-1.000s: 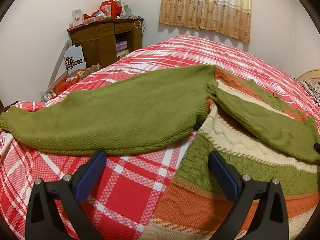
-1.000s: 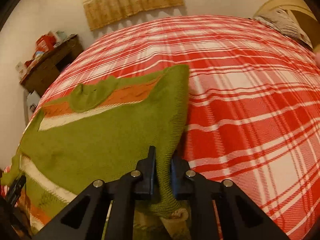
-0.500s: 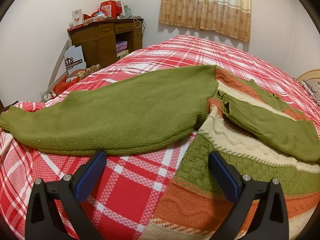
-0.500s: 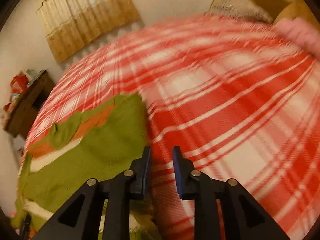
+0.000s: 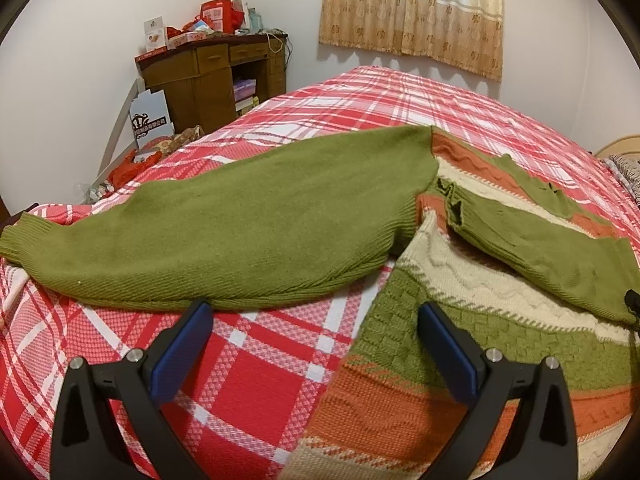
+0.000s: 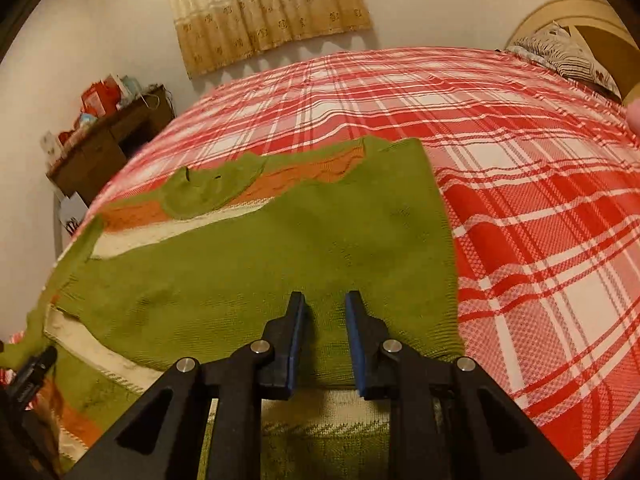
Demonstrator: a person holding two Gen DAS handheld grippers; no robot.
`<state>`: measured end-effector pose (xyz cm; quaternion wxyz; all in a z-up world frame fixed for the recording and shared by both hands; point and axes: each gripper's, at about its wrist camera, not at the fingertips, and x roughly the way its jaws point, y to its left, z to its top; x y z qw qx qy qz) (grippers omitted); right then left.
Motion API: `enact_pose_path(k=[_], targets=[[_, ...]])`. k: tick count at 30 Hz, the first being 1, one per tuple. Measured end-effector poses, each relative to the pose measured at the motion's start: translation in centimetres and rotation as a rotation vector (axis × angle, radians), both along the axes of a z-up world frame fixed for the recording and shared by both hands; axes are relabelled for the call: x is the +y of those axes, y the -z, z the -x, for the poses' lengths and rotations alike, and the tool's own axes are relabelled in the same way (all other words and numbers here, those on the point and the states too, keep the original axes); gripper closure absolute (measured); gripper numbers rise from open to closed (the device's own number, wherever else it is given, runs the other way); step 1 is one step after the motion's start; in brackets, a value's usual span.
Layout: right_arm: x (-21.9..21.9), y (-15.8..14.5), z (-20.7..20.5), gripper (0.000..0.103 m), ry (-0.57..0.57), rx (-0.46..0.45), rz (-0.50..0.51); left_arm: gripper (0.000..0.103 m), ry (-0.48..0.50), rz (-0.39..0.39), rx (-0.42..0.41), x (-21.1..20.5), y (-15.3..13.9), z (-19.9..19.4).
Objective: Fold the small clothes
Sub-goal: 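Grasp the other green sleeve cuff with the left gripper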
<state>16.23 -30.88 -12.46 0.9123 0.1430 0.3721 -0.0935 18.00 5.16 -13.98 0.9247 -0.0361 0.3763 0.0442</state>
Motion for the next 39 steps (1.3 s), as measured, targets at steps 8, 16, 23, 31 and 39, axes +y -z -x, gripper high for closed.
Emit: enact_pose_path(k=[8, 16, 23, 31, 39], targets=[[0.7, 0.1, -0.3, 0.08, -0.002, 0.012, 0.042, 0.0, 0.012, 0.013, 0.047, 1.8, -1.0, 1.1], [0.6, 0.1, -0.1, 0.08, -0.003, 0.008, 0.035, 0.003, -0.462, 0.109, -0.114, 15.8, -4.9, 3.9], [0.7, 0.1, -0.1, 0.079, -0.003, 0.008, 0.035, 0.027, -0.654, 0.22, -0.039, 25.1, -3.0, 2.2], [0.7, 0.1, -0.1, 0.079, -0.003, 0.009, 0.036, 0.08, -0.602, 0.254, 0.01, 25.8, -1.1, 0.3], [0.7, 0.1, -0.1, 0.079, -0.002, 0.01, 0.043, 0.093, -0.555, 0.178, -0.042, 24.3, -2.1, -0.1]])
